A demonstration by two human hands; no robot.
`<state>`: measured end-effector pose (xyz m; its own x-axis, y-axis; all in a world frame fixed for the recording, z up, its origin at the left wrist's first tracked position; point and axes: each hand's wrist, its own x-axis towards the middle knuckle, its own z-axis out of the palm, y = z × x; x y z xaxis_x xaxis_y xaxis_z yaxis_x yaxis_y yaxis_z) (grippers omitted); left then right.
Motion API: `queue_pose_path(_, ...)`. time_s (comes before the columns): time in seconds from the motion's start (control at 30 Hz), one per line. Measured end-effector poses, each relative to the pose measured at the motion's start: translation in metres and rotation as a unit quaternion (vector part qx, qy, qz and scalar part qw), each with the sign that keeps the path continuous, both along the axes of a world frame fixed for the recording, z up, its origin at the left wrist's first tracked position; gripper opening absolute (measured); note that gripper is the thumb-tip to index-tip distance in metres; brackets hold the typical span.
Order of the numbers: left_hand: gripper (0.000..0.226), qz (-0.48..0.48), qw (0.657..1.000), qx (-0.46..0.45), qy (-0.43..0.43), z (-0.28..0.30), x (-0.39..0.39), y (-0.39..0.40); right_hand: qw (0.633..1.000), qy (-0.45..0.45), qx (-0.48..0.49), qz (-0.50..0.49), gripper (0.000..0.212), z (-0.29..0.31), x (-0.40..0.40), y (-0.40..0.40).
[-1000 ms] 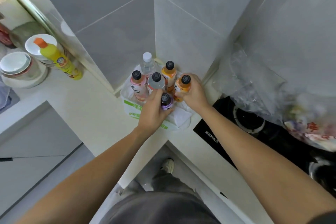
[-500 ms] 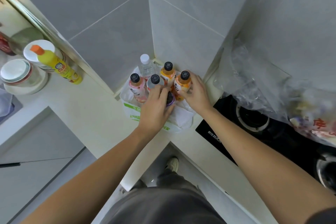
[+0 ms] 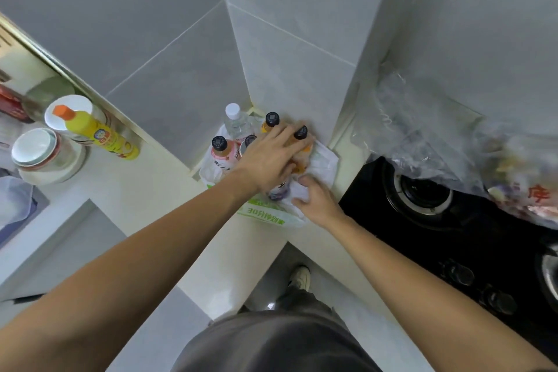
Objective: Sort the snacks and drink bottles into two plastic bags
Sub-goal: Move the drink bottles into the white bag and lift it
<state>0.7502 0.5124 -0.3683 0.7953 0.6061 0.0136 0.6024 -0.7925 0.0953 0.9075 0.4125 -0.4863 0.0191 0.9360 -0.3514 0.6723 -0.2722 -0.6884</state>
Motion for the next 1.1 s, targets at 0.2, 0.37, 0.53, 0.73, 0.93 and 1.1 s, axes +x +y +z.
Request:
queue_pose_path(0.2, 0.063, 0.028, 0.995, -0.083, -0.038, -0.011, 0.008, 0.0, 0.997, -0.014, -0.058, -0.051, 0.036, -0.008, -0.004, 0.0)
queue_pose_path(0.37, 0.061, 0.026, 0.995, -0.08, -0.053, -0.014, 0.008, -0.002, 0.993, -0.025, -0.028, -0.112, 0.031, -0.005, 0.02, -0.024)
queue_pose_path(0.53, 0.061, 0.03, 0.994, -0.079, -0.064, -0.013, 0.01, -0.003, 0.971, 0.113, 0.047, -0.205, 0.016, 0.026, 0.033, -0.058)
queue_pose_path(0.73, 0.074, 0.03, 0.994, -0.088, -0.056, -0.016, -0.003, -0.008, 0.934, 0.066, 0.045, -0.349, 0.018, 0.054, 0.019, -0.057)
queue_pose_path(0.93, 0.058, 0.009, 0.992, -0.033, -0.119, -0.004, -0.04, -0.044, 0.925, -0.128, 0.245, -0.26, 0.069, 0.071, 0.006, -0.056)
queue_pose_path(1.1, 0.035, 0.058, 0.991, -0.036, -0.119, -0.03, -0.093, -0.075, 0.949, -0.129, 0.289, -0.006, 0.024, 0.066, -0.026, -0.05)
